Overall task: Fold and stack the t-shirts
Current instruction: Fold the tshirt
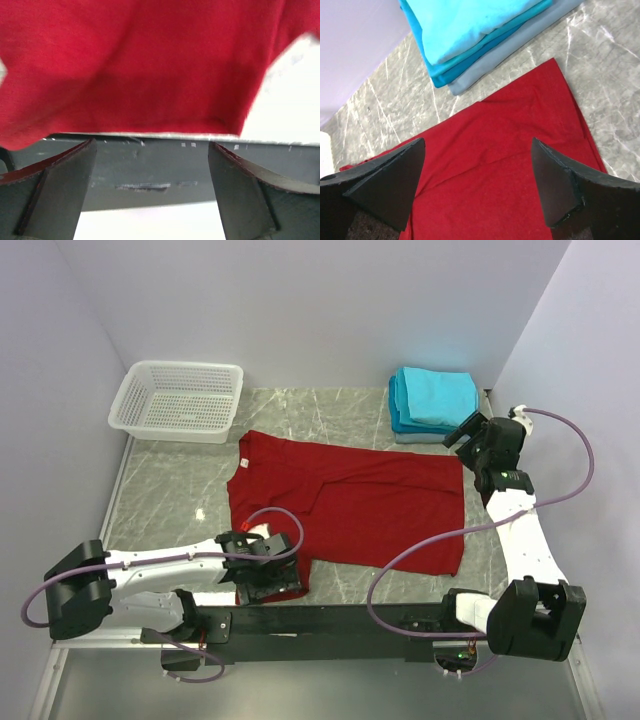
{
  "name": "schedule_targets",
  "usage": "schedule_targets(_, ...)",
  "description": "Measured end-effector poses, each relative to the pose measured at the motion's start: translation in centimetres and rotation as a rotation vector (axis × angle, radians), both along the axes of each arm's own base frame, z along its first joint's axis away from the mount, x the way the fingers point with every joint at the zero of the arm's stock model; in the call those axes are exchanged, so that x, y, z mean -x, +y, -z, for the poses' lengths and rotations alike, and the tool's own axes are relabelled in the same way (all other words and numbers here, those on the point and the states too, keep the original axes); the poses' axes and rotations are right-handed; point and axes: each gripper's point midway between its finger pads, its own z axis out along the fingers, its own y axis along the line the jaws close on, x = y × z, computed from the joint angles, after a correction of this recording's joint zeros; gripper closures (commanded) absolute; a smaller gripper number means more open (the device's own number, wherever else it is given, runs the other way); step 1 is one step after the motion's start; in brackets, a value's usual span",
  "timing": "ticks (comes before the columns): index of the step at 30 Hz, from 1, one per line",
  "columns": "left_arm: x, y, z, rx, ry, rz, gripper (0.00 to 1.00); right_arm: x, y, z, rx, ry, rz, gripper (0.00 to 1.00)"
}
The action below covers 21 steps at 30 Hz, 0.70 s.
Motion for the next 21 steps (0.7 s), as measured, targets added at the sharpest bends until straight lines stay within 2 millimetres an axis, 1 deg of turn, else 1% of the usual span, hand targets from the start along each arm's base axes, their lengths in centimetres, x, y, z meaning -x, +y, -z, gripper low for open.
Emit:
schedule_targets(2, -0.5, 0.5, 0.1, -0.022, -0.021, -0.038, 0.29, -0.1, 0.2, 0.1, -0.005, 0.001, -0.009, 0.09)
schedule_targets(3, -0.7, 0.7, 0.2, -0.032, -0.029, -0.063, 0.34, -0.1, 0.3, 0.2, -0.009, 0.004, -0.015, 0.09)
schedule_targets(5, -1.1, 1.2, 0.4, -0.051, -0.044, -0.098, 0.4, -0.2, 0.5, 0.4, -0.016, 0.009, -0.026, 0.09)
schedule_targets(6, -1.1, 1.4, 0.6, -0.056, -0.047, -0.116, 0.41, -0.2, 0.6, 0.5, -0.018, 0.012, -0.03, 0.09)
schedule_targets(11, -0.5, 2.9, 2.1, -0.099, -0.022, -0.164, 0.41, -0.2, 0.7, 0.7, -0.023, 0.018, -0.038, 0.09)
schedule_targets(15, -0.6, 2.8, 2.0, -0.09, -0.026, -0.171, 0.41, 0.0, 0.7, 0.9, -0.027, 0.031, -0.034, 0.1)
schedule_targets(16, -0.6, 2.8, 2.1, -0.092, -0.026, -0.171, 0.45, 0.1, 0.7, 1.0, -0.03, 0.036, -0.029, 0.1)
schedule_targets(19, -0.8, 2.8, 2.2, -0.094, -0.018, -0.178, 0.53, 0.5, 0.6, 1.5, -0.045, 0.055, -0.007, 0.1)
schedule_targets(21, -0.9, 2.9, 2.3, -0.093, -0.012, -0.18, 0.66, 1.0, 0.6, 2.0, -0.06, 0.065, 0.01, 0.11)
